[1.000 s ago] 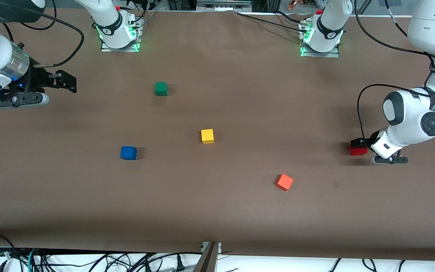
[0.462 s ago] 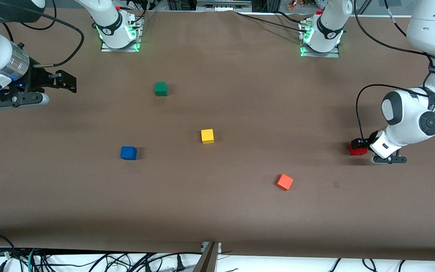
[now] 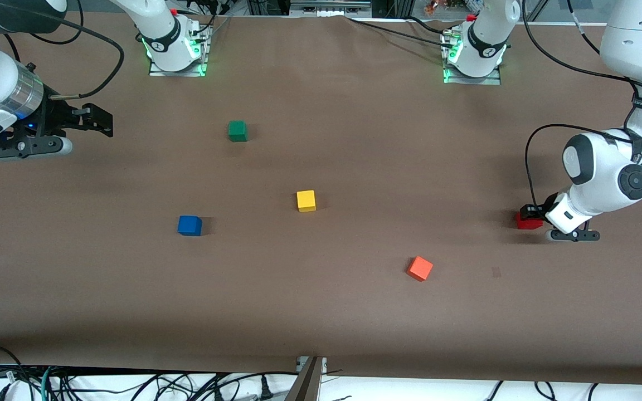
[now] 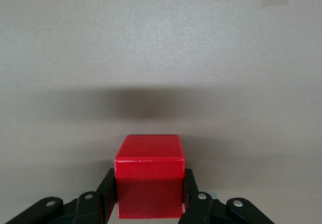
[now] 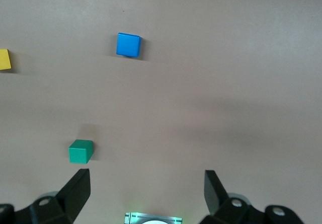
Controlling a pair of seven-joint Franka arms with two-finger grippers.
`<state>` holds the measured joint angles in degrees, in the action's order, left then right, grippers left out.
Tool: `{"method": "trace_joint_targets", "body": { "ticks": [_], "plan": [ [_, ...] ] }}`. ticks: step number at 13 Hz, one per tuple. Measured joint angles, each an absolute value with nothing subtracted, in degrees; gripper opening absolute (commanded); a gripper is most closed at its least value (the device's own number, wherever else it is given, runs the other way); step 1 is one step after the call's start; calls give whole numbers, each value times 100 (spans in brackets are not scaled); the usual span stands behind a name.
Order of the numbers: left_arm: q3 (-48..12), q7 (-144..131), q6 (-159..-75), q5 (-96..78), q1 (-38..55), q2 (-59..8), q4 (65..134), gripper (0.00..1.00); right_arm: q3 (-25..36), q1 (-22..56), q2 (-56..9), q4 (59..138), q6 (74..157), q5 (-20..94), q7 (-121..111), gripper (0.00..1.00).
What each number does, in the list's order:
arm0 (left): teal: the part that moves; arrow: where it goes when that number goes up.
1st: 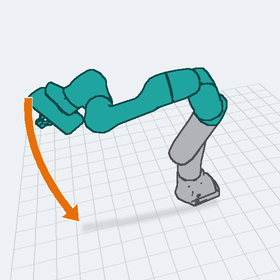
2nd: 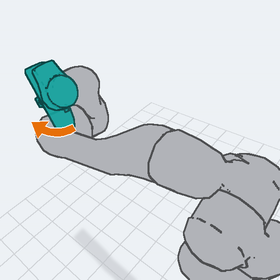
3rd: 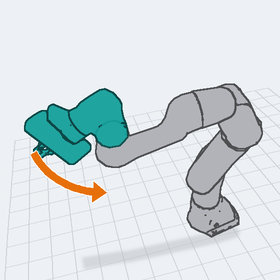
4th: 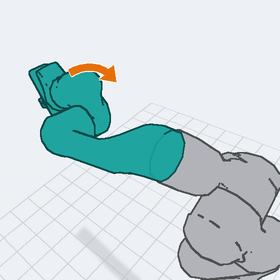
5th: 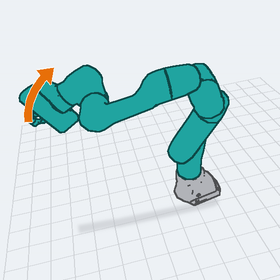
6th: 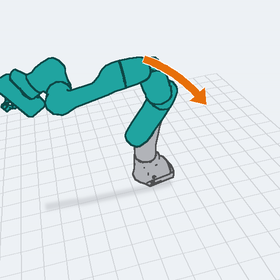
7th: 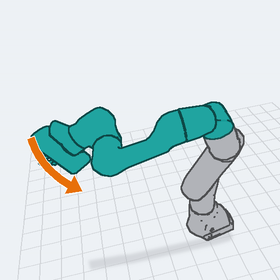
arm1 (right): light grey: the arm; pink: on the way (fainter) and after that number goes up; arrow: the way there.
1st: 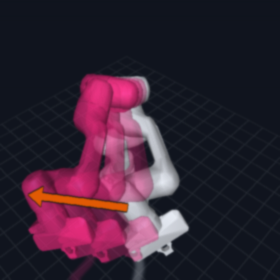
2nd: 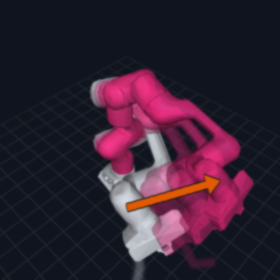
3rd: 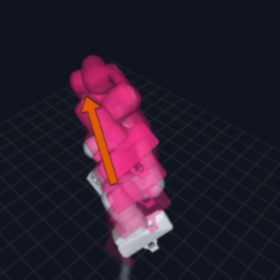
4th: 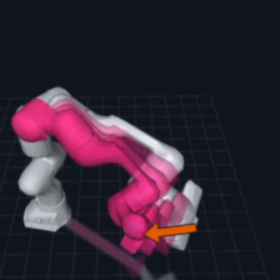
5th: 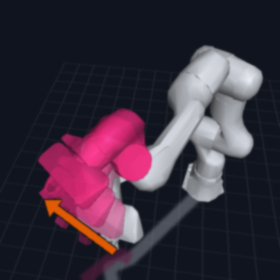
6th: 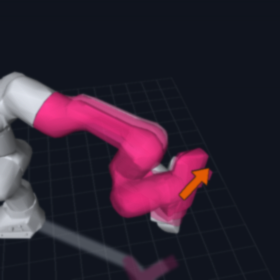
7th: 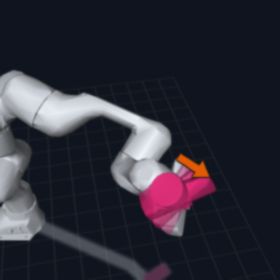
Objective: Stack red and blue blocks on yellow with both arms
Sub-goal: 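Lift the red cube with the left gripper toward the yellow cube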
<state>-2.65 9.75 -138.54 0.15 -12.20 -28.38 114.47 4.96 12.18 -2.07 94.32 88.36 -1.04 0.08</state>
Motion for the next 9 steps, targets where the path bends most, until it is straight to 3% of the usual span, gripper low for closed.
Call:
{"method": "trace_joint_targets", "body": {
  "ticks": [5,9],
  "plan": [
    [-806,808,-13716,15,-1173,-2492,11280,18,495,1219,-207,9432,8836,-104,8,100],
    [-1615,-229,-12735,15,-944,-2310,10644,8,493,1219,-207,9432,8836,-104,8,100]
  ]
}}
